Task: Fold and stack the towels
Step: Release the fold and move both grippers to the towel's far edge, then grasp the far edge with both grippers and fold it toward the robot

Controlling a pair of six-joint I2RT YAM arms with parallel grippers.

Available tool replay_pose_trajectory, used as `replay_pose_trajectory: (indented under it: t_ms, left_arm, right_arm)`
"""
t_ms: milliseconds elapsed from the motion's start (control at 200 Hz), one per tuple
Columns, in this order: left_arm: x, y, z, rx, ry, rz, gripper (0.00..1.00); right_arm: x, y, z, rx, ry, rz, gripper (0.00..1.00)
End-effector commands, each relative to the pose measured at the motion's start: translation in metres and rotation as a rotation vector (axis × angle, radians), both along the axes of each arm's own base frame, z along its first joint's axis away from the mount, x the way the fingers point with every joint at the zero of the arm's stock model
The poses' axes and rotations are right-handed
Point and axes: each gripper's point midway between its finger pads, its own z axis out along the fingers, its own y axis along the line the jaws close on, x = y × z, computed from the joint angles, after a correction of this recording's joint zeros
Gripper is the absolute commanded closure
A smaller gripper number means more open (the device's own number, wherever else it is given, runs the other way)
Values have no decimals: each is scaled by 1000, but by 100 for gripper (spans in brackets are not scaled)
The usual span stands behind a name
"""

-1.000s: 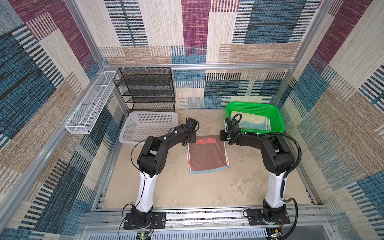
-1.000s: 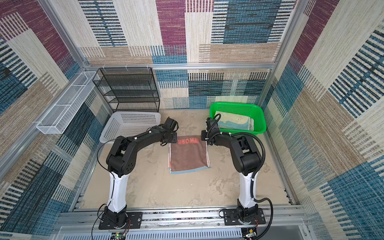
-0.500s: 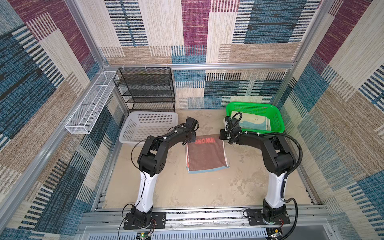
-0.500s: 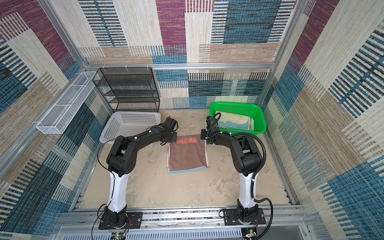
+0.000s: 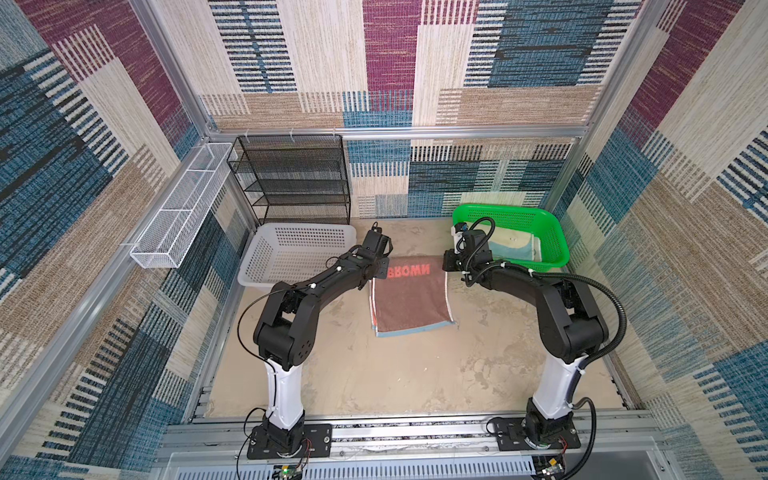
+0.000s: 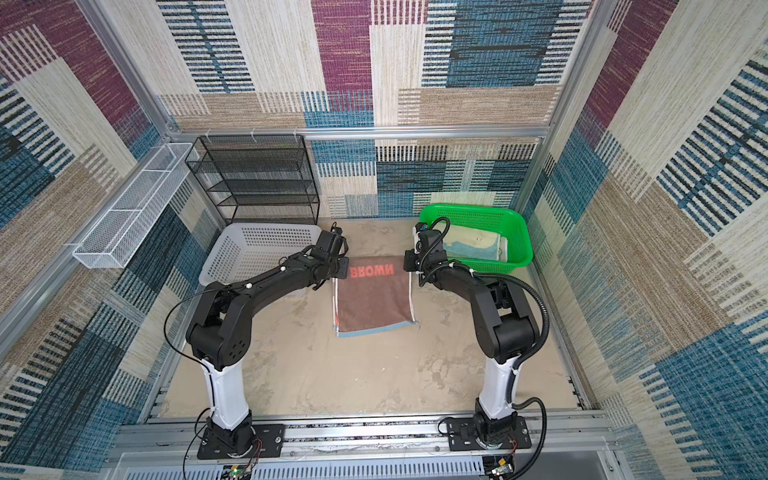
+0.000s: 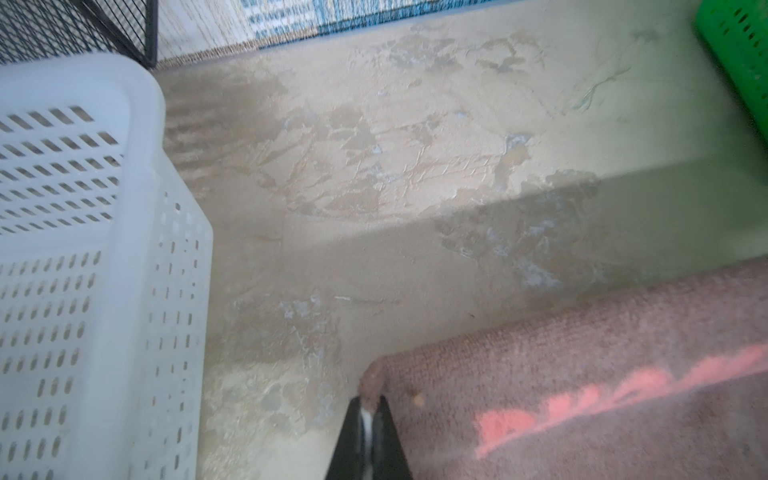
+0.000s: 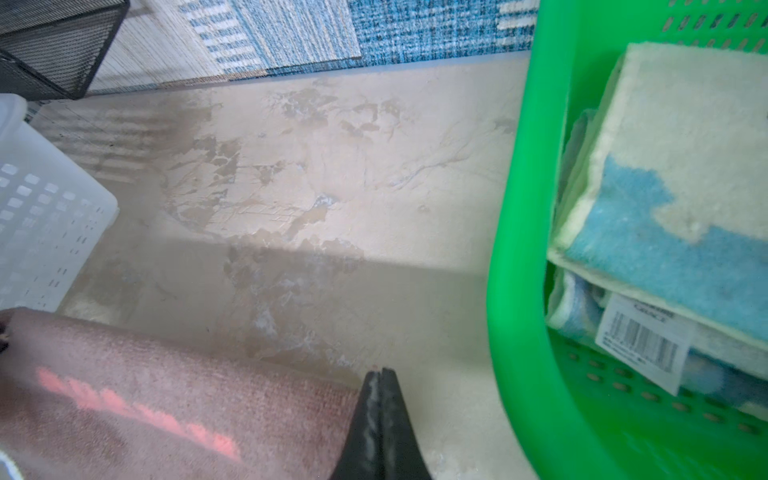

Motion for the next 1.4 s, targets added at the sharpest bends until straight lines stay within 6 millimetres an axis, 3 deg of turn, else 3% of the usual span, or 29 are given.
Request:
replay_pose_trajectory:
  t_ms: [0,316,501,631,801,1067,1182,1277,1392]
  left_arm:
    - [2,-1,16,4,-79,-53,100]
    - [-54,-7,27,-124,-112,-165,100]
    - [-98,-18,17,-125,-85,-208,100]
    - [-126,-20,4,-95,-70,-199,100]
    - [-147,-7,-13,-76,-54,-140,100]
    - [-171,-2,-45,-81,-9,-93,100]
    - [-183,-4,-56,-63,-3,-93,67]
    - [-191,-6,-50,-56,-29,-109,57]
    - [-198,-4,-27,-72,-89,-121,48]
  right_arm:
    - [0,3,19,21,-65,29,100]
    - [-62,2,21,70,-18,103,100]
    - [-106,-2,14,127,31,115,100]
    - [-135,-4,-5,168,95,113,100]
    - [-168,-6,-30,194,176,100,100]
    - [-196,-12,-69,182,285,68,100]
    - [-199,-11,-75,190,312,65,85]
    - [-198,-14,-69,182,298,53,72]
    - [-193,-18,-53,168,257,34,54]
